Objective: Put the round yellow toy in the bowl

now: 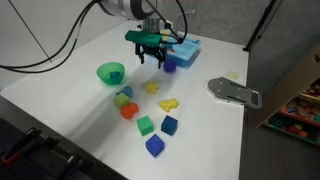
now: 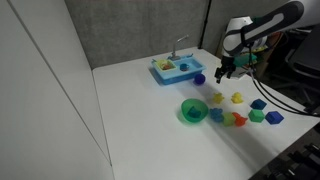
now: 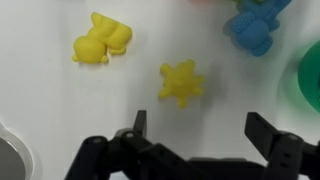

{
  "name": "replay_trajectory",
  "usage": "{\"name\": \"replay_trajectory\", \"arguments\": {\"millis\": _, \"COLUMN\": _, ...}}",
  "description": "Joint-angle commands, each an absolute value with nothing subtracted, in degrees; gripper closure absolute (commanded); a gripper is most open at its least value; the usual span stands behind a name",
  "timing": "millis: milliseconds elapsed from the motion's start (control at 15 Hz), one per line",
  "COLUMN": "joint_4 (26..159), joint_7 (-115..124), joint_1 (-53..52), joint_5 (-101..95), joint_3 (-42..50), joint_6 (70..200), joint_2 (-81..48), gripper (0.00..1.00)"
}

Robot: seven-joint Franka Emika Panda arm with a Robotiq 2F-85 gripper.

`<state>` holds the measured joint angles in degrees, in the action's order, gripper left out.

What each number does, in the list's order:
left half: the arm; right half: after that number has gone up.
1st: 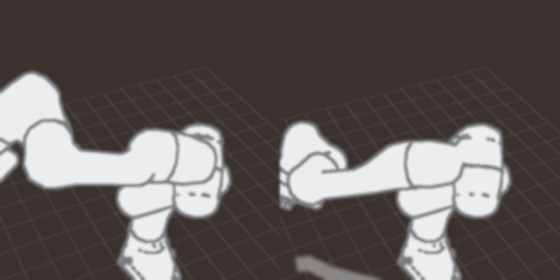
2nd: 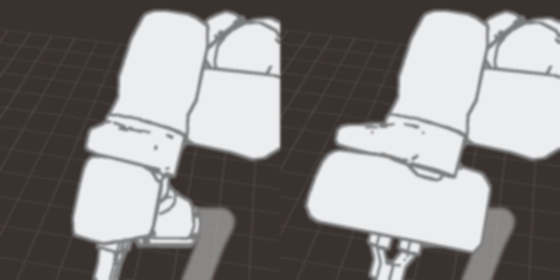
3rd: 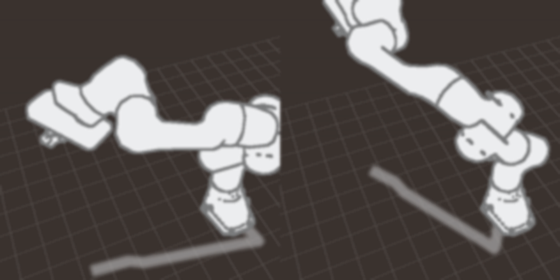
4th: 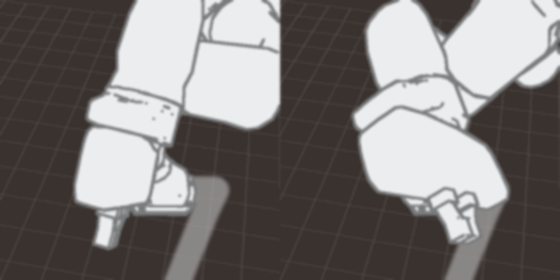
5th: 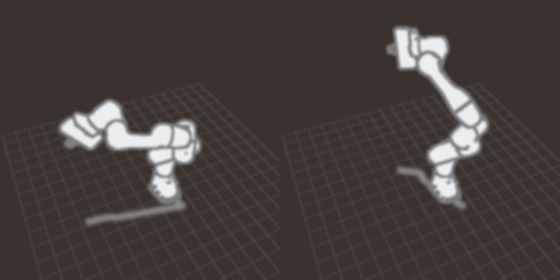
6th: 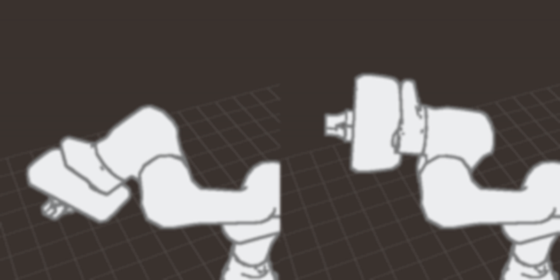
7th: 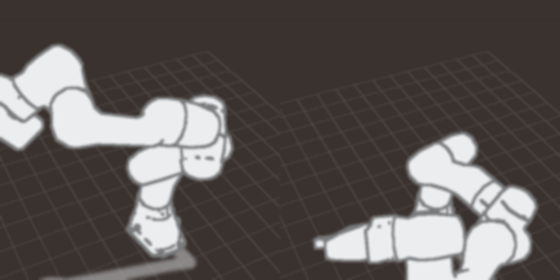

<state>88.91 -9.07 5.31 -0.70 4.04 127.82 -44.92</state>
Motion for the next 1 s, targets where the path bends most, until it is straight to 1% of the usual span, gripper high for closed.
{"name": "replay_trajectory", "arguments": {"millis": 0, "joint_4": 92.37, "joint_7": -12.43, "joint_1": 7.12, "joint_5": -1.63, "joint_3": 2.78, "joint_6": 133.25, "joint_2": -44.96, "gripper": 0.00}}
{"name": "replay_trajectory", "arguments": {"millis": 400, "joint_4": 95.67, "joint_7": -15.82, "joint_1": 7.89, "joint_5": -2.29, "joint_3": 2.02, "joint_6": 145.31, "joint_2": -48.09, "gripper": 0.00}}
{"name": "replay_trajectory", "arguments": {"millis": 667, "joint_4": 96.11, "joint_7": -16.19, "joint_1": 8.04, "joint_5": -2.33, "joint_3": 1.31, "joint_6": 148.63, "joint_2": -50.55, "gripper": 0.00}}
{"name": "replay_trajectory", "arguments": {"millis": 933, "joint_4": 95.78, "joint_7": -15.50, "joint_1": 7.95, "joint_5": -2.49, "joint_3": 1.63, "joint_6": 149.08, "joint_2": -52.42, "gripper": 0.00}}
